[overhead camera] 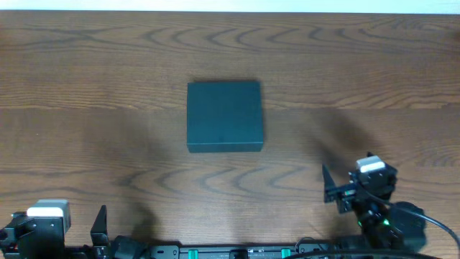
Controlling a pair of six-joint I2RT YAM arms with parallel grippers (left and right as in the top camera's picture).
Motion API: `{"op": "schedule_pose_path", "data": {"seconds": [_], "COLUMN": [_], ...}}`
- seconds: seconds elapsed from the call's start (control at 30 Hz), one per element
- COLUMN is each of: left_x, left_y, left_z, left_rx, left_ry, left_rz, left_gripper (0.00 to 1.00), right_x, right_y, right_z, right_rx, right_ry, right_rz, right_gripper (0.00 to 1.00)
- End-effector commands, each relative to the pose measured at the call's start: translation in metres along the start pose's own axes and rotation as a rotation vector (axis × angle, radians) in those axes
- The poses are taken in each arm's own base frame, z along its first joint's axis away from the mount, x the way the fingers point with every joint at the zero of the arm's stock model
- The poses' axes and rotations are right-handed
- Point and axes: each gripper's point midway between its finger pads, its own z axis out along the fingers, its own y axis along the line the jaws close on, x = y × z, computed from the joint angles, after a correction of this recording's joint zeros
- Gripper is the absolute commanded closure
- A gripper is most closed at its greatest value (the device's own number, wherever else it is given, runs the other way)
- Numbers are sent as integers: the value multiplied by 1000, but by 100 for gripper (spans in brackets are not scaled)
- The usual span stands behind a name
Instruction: Pack container
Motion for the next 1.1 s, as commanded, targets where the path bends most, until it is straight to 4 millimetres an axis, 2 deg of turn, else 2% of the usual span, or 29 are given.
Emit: {"op": "schedule_pose_path", "data": {"seconds": [0.0,0.23,0.37,0.63,1.07], "left_x": [0,0,0,0,0], "left_y": [2,2,2,2,2], "left_z": [-1,-1,-1,-1,-1], "left_rx": [-13,-13,-13,-13,-13], "left_ry": [-3,-3,-3,-3,-3], "left_rz": [-5,-5,-5,-5,-5], "left_gripper": [2,2,2,2,2], "right_x": [15,50,63,87,83], "right_y": [-1,-17,-25,-24,-25], "right_z": [12,31,36,47,48], "right_rx": [16,120,156,156,160], "right_ry": [-31,-19,6,56,34], "right_rz": [13,26,41,48,46], "right_gripper": [1,1,1,1,1]}}
